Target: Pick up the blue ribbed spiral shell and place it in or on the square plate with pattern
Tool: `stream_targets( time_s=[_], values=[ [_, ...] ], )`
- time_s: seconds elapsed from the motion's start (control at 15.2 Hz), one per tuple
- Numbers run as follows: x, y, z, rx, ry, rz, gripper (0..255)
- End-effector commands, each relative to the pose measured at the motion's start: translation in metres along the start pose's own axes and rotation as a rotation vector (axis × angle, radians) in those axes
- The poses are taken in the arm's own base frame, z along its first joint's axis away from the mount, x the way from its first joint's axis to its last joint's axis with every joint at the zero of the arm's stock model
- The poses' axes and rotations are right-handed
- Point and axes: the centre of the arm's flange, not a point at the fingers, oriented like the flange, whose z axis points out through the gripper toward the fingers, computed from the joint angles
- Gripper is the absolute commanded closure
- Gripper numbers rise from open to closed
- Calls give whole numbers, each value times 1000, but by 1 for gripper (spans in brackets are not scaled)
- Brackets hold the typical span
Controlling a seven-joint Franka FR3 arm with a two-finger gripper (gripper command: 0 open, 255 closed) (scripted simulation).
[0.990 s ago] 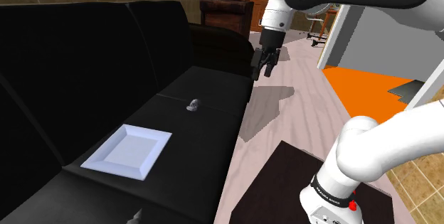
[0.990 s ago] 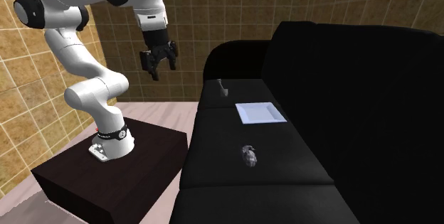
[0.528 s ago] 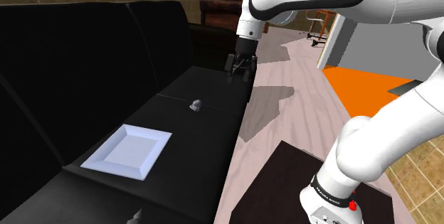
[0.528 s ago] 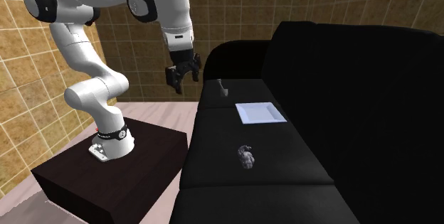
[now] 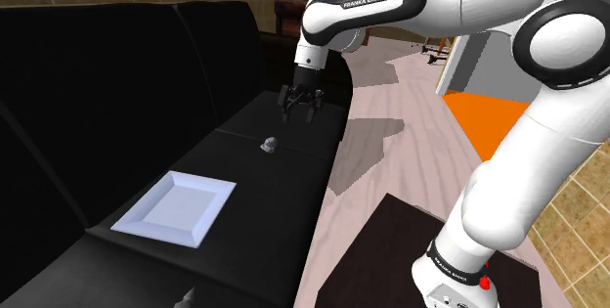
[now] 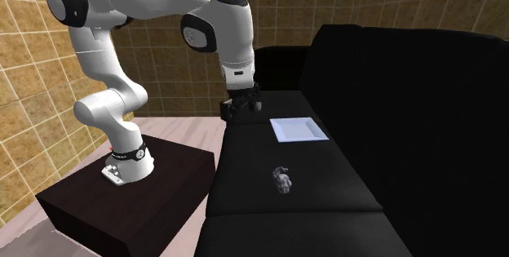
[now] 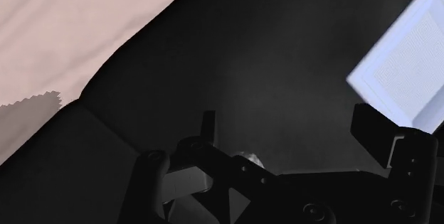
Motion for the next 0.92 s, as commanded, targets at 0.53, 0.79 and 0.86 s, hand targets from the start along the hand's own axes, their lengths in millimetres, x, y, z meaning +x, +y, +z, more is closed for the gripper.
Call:
stream_targets(
  time_s=[0.53, 0.79, 0.86],
  values=[
    [119, -7, 67, 75, -47, 160, 0],
    [159, -7, 92, 101, -63, 216, 0],
    [159, -7, 97, 101, -63, 216, 0]
  ],
)
